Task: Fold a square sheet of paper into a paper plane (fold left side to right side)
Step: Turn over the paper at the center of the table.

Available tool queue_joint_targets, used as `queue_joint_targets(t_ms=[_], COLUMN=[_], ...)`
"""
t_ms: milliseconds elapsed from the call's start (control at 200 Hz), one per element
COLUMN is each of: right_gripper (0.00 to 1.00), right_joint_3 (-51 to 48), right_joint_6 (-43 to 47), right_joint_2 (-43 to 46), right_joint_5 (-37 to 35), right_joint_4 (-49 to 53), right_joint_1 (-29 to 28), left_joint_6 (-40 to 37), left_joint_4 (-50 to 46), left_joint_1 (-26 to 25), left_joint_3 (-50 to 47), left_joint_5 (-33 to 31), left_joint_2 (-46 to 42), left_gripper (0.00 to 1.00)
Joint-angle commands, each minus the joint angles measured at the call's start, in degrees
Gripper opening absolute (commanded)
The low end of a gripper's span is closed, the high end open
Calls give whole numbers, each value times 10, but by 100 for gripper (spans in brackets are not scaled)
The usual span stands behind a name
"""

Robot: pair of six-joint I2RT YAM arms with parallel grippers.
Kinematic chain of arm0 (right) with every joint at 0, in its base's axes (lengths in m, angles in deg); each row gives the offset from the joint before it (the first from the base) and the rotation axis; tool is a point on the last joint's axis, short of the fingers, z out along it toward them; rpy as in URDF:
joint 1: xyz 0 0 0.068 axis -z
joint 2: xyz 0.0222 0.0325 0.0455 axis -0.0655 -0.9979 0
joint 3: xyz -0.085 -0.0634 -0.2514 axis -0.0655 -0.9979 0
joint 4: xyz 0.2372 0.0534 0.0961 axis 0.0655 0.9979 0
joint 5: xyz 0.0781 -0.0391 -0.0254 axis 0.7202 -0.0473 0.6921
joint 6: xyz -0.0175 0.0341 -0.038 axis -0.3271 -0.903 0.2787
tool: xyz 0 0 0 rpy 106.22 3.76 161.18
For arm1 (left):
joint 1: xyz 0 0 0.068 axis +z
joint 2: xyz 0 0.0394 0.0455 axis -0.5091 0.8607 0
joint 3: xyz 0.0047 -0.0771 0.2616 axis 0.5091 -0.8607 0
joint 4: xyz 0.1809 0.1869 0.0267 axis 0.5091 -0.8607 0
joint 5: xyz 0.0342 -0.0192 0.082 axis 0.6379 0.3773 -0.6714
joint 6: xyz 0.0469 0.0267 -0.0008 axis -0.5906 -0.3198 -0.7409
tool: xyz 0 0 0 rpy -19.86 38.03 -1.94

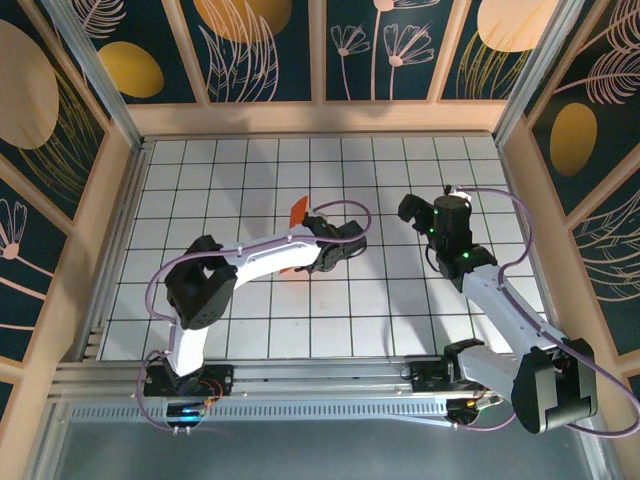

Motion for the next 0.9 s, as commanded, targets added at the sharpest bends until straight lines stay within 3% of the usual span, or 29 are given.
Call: queue_joint_targets(t_ms=[0, 250, 380, 590, 896], right_gripper=[99, 99, 99, 99, 99], right_joint_3=[-9, -9, -9, -6, 3], right_joint_6=[3, 7, 9, 12, 15], right_joint_2=[2, -9, -11, -12, -17], right_joint_5=[-4, 9, 17, 24, 44], right_joint_4=[0, -3, -6, -2, 5], right_joint_1=[5, 11, 14, 16, 16], left_joint_6=[23, 9, -3, -17, -32], left_joint_4=[27, 76, 133, 142, 219], left_joint_1=[-3, -3, 1, 2, 24], left_joint_3=[-10, -5, -10, 16, 0], left_joint_5=[31, 106, 165, 186, 280], left_joint_2=[28, 60, 62, 73, 52], left_gripper=[0, 0, 11, 25, 48])
